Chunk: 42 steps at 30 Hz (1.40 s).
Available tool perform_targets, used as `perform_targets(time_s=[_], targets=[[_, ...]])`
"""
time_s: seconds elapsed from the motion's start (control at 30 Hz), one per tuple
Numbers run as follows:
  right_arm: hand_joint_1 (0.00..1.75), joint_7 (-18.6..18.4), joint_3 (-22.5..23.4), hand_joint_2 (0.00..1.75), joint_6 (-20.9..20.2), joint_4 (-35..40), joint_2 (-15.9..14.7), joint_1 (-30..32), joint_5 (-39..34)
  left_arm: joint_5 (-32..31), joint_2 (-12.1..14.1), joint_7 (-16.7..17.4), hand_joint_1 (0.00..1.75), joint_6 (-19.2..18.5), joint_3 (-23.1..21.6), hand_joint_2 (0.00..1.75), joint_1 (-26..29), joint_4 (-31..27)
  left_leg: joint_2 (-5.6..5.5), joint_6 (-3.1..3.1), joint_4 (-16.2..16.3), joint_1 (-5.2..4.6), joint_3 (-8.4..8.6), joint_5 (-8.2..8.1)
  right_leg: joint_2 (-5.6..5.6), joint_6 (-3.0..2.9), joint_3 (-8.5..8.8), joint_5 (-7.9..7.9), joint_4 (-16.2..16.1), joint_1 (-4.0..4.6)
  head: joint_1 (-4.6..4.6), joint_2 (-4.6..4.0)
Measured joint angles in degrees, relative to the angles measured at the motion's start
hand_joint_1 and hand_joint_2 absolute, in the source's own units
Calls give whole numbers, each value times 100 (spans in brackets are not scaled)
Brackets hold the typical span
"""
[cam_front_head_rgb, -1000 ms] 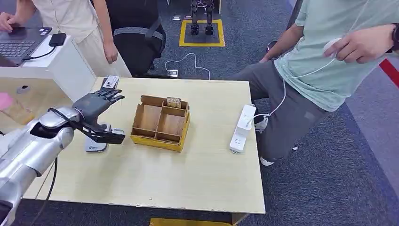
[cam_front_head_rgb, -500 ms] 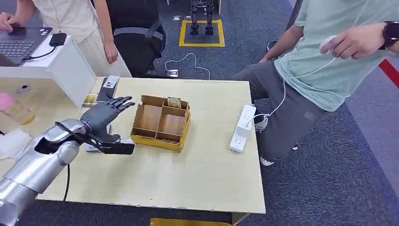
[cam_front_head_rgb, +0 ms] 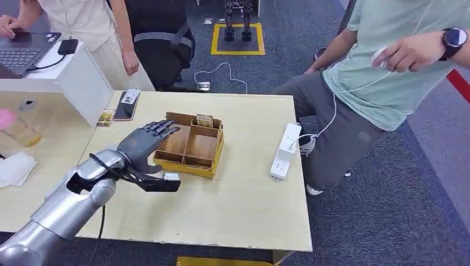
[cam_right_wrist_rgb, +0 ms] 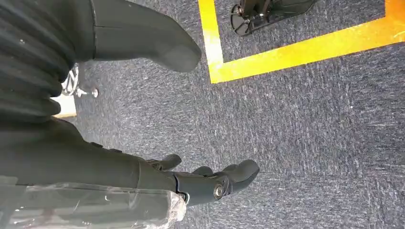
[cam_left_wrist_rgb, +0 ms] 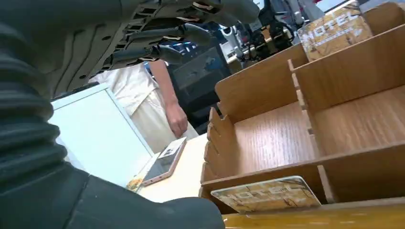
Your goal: Pass the card to the sensor for recognition and then transmit it.
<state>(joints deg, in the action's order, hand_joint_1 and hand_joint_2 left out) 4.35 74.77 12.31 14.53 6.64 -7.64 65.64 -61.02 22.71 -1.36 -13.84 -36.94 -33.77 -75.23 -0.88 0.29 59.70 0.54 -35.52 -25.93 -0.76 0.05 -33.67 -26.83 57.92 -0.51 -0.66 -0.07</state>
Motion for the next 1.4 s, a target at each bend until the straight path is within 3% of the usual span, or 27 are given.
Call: perform_targets(time_s=[0.13,0.3,0.43,0.63,0.73,0.93,1.4], targets=[[0,9,0,175,2,7,2,0,-35,-188,-22,22,0,59,-4,175,6,-20,0,0,0,0,0,0,1,0,0,0,0,0,-2,0],[0,7,0,175,17,13,20,-2,-68,-1065,-214,403,0,523,-66,175,137,-20,-1,0,1,-2,-1,0,2,0,1,0,-1,-1,0,0],[0,7,0,175,26,15,39,-1,-85,-1419,-374,435,0,568,-74,175,210,-15,0,1,1,-4,-2,-1,2,1,0,0,-1,-2,-2,0],[0,7,0,175,26,15,42,-1,-94,-1489,-413,422,0,568,-74,175,220,-15,0,2,1,-4,-2,-1,2,1,0,0,-1,-2,-2,0],[0,-18,0,175,26,15,44,1,-153,-1611,-485,210,0,516,-74,175,291,9,0,1,0,-1,-1,-1,2,0,0,0,0,-1,0,0],[0,-28,0,175,24,15,44,1,-170,-1598,-485,136,0,488,-74,175,310,11,0,1,0,-1,-1,-1,2,0,0,0,0,-1,0,0],[0,31,0,175,11,15,44,1,-186,-1834,-490,239,0,553,-74,175,353,103,0,1,0,-2,-1,-1,2,0,0,0,0,-1,0,0]])
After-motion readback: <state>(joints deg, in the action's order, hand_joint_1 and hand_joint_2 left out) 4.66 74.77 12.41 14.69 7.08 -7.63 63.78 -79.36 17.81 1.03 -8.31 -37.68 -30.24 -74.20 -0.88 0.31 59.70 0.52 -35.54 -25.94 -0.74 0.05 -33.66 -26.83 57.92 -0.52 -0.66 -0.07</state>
